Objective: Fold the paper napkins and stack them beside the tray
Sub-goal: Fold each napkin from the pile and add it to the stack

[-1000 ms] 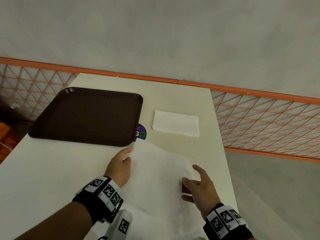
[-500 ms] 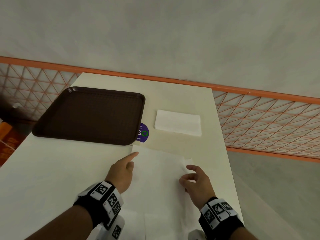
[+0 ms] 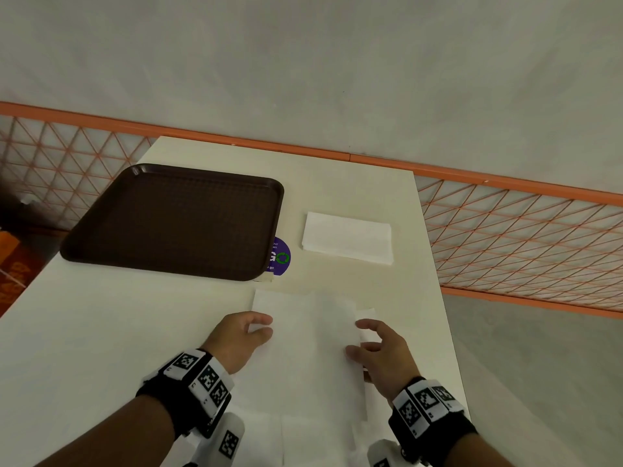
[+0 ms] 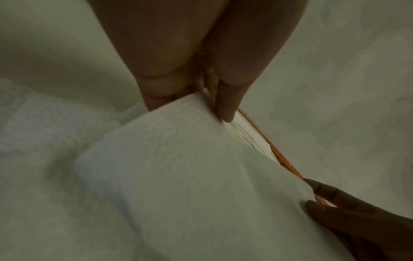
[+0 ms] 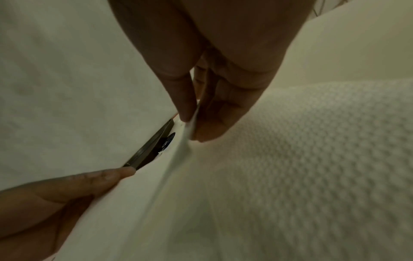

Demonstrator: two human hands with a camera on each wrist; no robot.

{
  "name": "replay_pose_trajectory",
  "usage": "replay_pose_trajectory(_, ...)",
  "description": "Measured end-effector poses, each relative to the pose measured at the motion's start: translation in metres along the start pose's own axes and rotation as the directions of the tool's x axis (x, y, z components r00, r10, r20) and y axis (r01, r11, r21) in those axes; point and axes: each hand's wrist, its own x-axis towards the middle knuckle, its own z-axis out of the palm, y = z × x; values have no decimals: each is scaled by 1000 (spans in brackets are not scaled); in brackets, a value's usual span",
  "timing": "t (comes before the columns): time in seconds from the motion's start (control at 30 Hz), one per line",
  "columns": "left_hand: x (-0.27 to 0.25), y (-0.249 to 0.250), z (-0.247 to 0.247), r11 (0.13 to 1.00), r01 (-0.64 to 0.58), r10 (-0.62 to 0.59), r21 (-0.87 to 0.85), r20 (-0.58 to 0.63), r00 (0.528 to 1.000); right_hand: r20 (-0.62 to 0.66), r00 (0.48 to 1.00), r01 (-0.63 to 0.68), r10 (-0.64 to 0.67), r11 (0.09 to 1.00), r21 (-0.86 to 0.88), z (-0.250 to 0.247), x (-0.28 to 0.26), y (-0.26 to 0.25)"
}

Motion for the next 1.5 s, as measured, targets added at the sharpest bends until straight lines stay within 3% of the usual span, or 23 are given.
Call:
replay_pose_trajectory(0.17, 3, -1, -7, 994, -6, 5, -106, -13, 1000, -12, 998, 59, -58, 991, 123, -9, -4, -8)
replay_pose_trajectory(0.3, 3, 2, -9, 981, 1, 5, -195, 28, 1000, 41, 998, 50, -55, 991, 126, -8, -2, -9)
replay_pose_trajectory(0.43, 1, 8, -11, 995, -35, 41, -90, 68, 997, 75, 995, 61, -68, 994, 89, -12, -1, -15)
replay_pose_trajectory(0.53, 0, 12, -12, 995, -61, 64, -79, 43, 997, 63, 995, 75, -84, 990, 123, -14, 1, -20)
replay_pose_trajectory(0.77, -3, 22, -17, 962, -73, 82, -265, 24, 996, -9, 996, 88, -89, 946, 311, -15, 3, -31)
replay_pose_trajectory(0.87, 0, 24, -18, 964, -100, 105, -248, 4, 995, -17, 993, 116, -115, 964, 241, -17, 3, -36)
replay_pose_trajectory(1.03, -1, 29, -18, 977, -211, 208, -38, -68, 976, -5, 981, 190, -191, 976, -109, -24, 2, -41)
replay_pose_trajectory(1.23, -5, 37, -23, 945, -319, 322, 76, -35, 946, 43, 934, 333, -355, 818, -470, -33, -9, -51)
replay_pose_trajectory(1.3, -8, 39, -25, 934, -349, 351, 70, -15, 936, 95, 923, 371, -373, 794, -482, -38, -12, -54)
replay_pose_trajectory(1.5, -9, 38, -20, 937, -348, 348, 44, -8, 937, 96, 931, 365, -352, 883, -295, -37, -16, -58)
